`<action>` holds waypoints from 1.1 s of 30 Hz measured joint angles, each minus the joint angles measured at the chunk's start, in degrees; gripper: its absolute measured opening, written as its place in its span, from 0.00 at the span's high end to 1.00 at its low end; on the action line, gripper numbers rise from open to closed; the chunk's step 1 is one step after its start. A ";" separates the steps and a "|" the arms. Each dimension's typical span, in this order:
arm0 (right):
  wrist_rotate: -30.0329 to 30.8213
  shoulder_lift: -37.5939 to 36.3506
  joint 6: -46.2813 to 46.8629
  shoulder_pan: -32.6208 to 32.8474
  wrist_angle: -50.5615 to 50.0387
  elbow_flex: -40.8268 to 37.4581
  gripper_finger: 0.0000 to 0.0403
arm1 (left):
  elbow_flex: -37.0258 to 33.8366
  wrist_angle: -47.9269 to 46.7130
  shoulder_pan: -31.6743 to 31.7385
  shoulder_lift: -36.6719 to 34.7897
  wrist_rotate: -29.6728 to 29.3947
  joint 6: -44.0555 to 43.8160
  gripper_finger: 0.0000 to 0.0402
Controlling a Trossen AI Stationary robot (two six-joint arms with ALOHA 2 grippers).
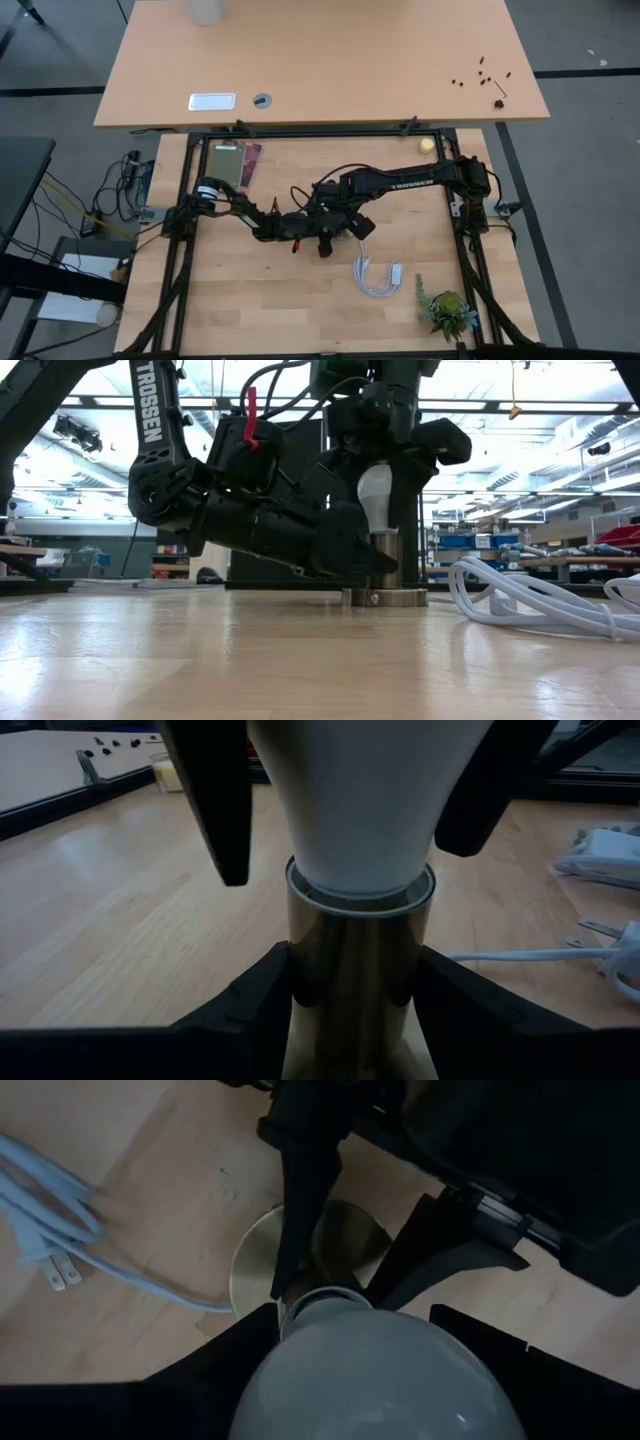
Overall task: Screw lightbulb
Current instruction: Insert the white lightbulb into the desk lamp
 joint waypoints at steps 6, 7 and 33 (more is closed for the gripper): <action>-0.14 0.00 6.56 0.14 -0.15 0.00 0.33 | 0.00 0.05 0.00 0.00 0.17 -0.14 0.54; -0.14 0.00 7.90 0.29 -0.15 0.00 0.33 | 0.00 0.07 -0.02 0.00 0.17 -0.33 0.54; 5.05 -0.37 74.58 2.58 3.42 -3.28 0.33 | -0.09 0.95 -0.09 0.09 0.59 -2.82 0.54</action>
